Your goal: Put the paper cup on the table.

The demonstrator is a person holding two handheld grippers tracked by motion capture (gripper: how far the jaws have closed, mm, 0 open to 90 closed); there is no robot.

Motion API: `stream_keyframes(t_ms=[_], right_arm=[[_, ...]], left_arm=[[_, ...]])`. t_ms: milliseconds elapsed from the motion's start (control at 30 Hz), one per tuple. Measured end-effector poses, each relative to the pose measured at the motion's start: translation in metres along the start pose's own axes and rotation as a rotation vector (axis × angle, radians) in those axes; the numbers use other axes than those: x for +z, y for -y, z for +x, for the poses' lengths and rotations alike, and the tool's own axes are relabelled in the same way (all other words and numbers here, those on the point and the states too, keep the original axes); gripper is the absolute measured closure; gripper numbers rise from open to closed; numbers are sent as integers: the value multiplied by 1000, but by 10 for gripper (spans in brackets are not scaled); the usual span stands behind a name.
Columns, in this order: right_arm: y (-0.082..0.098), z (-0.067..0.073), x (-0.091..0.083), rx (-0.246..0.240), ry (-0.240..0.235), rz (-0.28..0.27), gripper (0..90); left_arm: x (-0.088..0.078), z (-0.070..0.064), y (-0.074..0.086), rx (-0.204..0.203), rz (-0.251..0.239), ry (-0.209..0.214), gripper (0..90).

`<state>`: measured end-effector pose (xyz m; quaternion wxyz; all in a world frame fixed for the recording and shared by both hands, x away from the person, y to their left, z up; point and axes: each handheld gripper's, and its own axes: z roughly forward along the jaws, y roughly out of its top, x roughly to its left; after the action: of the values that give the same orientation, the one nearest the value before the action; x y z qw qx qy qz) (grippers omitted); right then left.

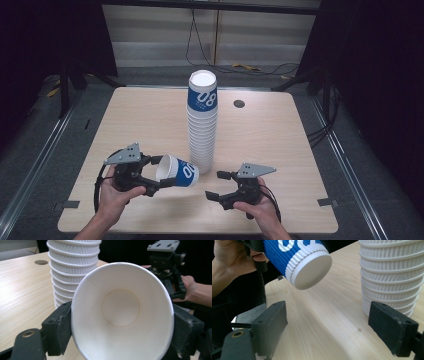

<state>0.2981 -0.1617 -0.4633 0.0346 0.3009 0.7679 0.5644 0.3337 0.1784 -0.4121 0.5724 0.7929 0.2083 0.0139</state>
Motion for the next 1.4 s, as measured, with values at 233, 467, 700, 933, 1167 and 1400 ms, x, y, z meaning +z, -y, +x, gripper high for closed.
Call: stream_keyframes(t_ms=[233,467,700,933,1167,1400], right_arm=[[0,-1,-1,3,12,5,154],[-1,-3,-1,-3,30,4,154],[-5,-9,1,2,50,7,155],[-2,-9,-2,5,56,15,167],[0,-12,-5,-2,65,18,169],[2,-12,-4,4,61,31,169]], left_arm=[[-6,7,-2,20,30,-56,178],[-11,17,-1,17,48,-114,178],[-15,31,-5,-1,78,-161,178],[-17,43,-14,-5,104,-235,178],[-11,52,-20,-26,165,-230,177],[-6,62,-25,3,258,-329,177]])
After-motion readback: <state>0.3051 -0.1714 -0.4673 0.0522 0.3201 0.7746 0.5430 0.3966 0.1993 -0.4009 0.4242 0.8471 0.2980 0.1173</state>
